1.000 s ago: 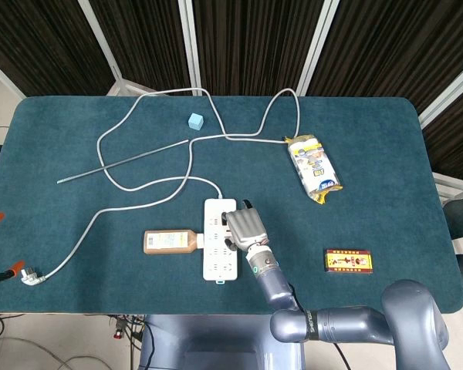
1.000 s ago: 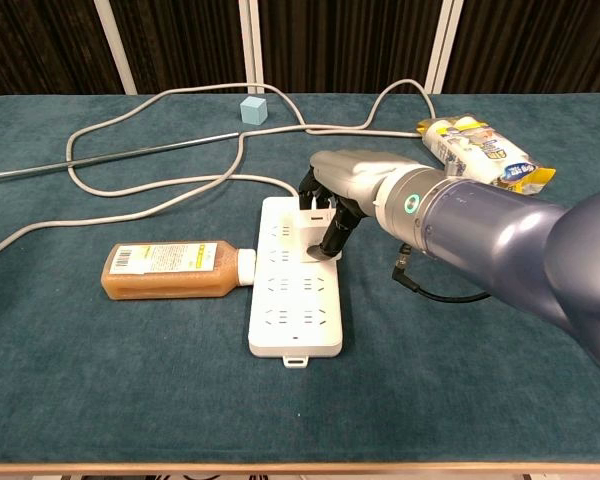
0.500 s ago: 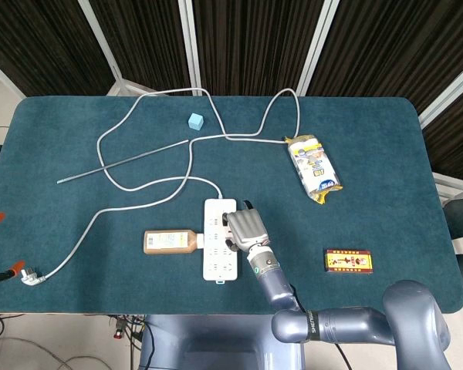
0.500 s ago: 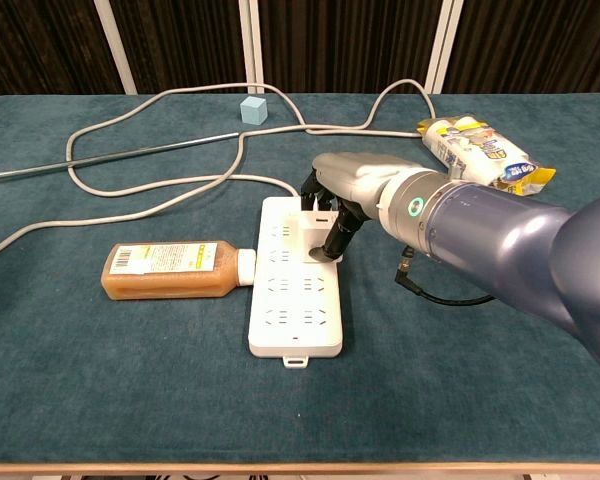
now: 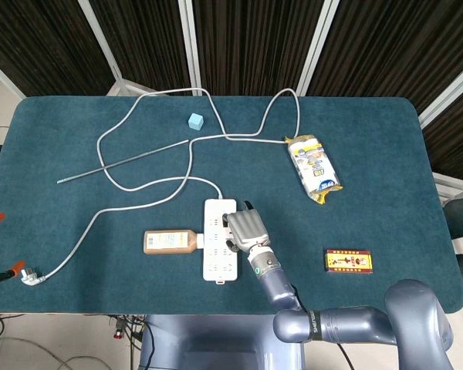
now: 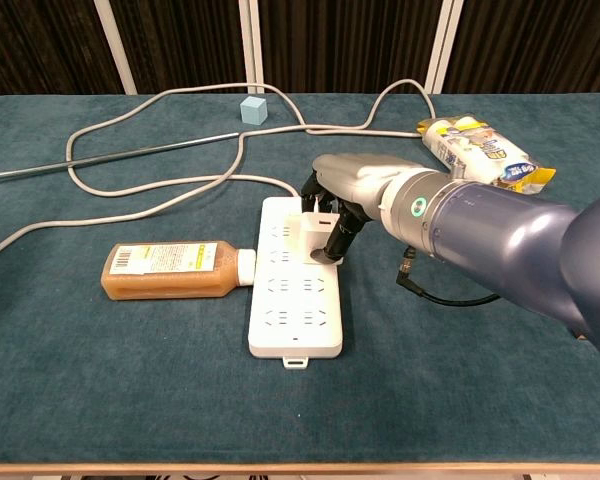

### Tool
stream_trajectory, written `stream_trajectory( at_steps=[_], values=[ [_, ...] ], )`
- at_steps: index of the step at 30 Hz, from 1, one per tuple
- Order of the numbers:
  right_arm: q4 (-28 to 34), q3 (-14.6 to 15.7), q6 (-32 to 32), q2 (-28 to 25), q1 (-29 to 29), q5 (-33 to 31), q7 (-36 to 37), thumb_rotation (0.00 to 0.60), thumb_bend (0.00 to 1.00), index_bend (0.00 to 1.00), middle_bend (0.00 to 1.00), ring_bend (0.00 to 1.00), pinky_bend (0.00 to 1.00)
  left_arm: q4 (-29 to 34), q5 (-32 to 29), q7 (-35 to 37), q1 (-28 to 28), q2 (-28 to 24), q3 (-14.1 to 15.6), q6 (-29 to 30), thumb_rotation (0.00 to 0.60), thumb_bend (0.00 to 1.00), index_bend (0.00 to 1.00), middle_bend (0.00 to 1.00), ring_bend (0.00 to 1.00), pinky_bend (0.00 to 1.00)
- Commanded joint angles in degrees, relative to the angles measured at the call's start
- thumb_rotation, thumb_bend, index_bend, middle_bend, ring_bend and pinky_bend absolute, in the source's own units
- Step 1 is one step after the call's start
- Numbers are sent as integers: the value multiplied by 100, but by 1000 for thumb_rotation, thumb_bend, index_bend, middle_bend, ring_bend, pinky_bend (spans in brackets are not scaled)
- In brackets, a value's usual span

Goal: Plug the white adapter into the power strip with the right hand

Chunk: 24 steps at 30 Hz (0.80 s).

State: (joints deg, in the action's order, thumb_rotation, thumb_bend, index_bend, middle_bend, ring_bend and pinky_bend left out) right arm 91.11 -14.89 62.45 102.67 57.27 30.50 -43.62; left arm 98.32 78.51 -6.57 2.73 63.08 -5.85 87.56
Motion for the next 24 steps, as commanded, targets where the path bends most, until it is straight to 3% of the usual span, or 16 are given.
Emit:
stream_trajectory(
  at_steps=[1, 10, 16, 24],
  values=[
    [30, 23, -29, -43, 18, -39, -46, 600, 517, 596, 488, 415, 144, 0, -3, -2, 0, 1, -1, 0, 600, 90, 195, 0, 0, 0],
    [117, 46, -48, -129, 37, -103, -63, 600, 518, 501, 406, 392, 144, 2, -13, -20, 5, 4, 1, -14, 600, 90, 196, 0, 0, 0],
    [242, 103, -122, -276, 71, -178, -149, 600, 515, 337, 301, 290, 116, 3, -23, -34, 10, 9, 0, -25, 600, 90, 196, 0, 0, 0],
    [537, 169, -166, -531, 203, -543, -430, 600, 382, 107, 157, 179, 85, 6, -35, -79, 17, 21, 2, -35, 600, 90, 199, 0, 0, 0]
  ],
)
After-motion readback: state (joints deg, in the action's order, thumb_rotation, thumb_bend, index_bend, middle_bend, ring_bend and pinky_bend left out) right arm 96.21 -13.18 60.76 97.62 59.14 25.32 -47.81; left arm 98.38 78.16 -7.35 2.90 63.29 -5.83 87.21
